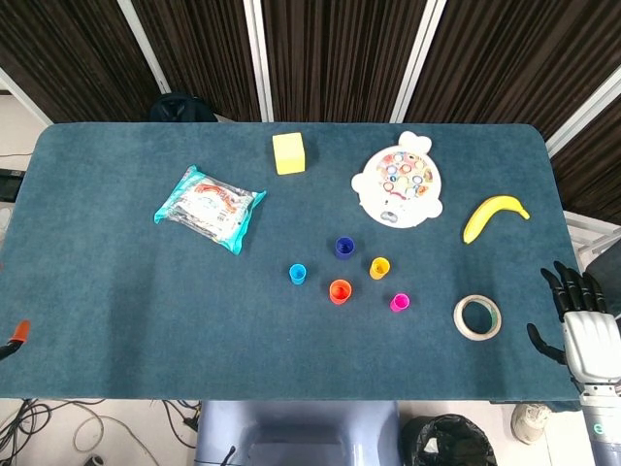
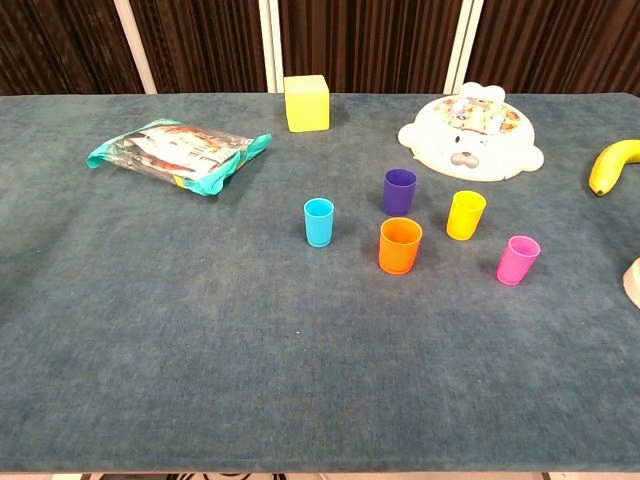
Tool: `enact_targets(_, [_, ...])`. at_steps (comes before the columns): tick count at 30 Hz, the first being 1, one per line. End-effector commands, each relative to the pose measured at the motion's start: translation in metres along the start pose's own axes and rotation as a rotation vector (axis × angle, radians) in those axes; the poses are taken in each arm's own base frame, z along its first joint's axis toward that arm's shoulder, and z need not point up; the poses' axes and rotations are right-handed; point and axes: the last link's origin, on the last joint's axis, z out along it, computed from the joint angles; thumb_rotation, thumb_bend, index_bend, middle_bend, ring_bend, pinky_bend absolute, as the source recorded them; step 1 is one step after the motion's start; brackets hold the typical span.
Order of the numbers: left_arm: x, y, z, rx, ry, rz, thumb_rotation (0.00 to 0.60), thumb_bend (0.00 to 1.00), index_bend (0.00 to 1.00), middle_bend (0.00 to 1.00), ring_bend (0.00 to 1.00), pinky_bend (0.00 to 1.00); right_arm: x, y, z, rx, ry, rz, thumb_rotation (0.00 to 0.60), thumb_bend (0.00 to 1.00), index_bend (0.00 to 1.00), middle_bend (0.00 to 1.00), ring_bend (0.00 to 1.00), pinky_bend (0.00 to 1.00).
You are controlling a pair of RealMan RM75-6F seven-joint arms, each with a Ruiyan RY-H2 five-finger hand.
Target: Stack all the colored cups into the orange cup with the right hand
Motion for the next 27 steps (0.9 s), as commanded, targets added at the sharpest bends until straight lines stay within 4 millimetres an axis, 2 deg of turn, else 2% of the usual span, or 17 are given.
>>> enact_targets(1, [0.0, 0.0, 0.0, 0.0, 0.002, -0.001, 0.6, 0.27, 0.01, 0.03, 0.0, 0.0, -0.001, -0.001, 0.0, 0.002, -0.003, 0.0, 0.6, 0.41, 0.09, 0.01, 0.04, 0.01])
enact_targets(8, [0.001, 0.0, 0.0, 0.001, 0.009, 0.0, 0.6, 0.27, 0.01, 0.03, 0.0, 0.0, -0.004, -0.006, 0.001, 0.003, -0.033, 0.052, 0.6, 0.41, 0.09, 0.01, 0.03, 0.0])
enact_targets(11, [0.001, 0.0, 0.001, 0.005, 0.011, -0.004, 0.6, 0.27, 0.01, 0.03, 0.0, 0.0, 0.002, -0.01, 0.014, 0.041, -0.064, 0.049, 0.6, 0.41, 0.09, 0.01, 0.03, 0.0])
enact_targets(16, [0.001, 0.001, 0.001, -0.002, 0.011, 0.003, 0.6, 0.27, 0.01, 0.03, 0.0, 0.0, 0.02, -0.029, 0.056, 0.115, -0.1, 0.034, 0.6, 0.41, 0.09, 0.01, 0.03, 0.0])
enact_targets(21, [0.001, 0.001, 0.0, 0.004, 0.013, 0.008, 0.6, 0.27, 0.01, 0.03, 0.0, 0.0, 0.034, -0.067, 0.103, 0.18, -0.173, 0.06, 0.6, 0.41, 0.09, 0.01, 0.03, 0.0])
enact_targets(27, [0.001, 0.0, 0.0, 0.011, 0.009, 0.009, 0.6, 0.27, 0.01, 0.03, 0.0, 0.0, 0.038, -0.109, 0.134, 0.24, -0.254, 0.052, 0.6, 0.41, 0.09, 0.01, 0.02, 0.0])
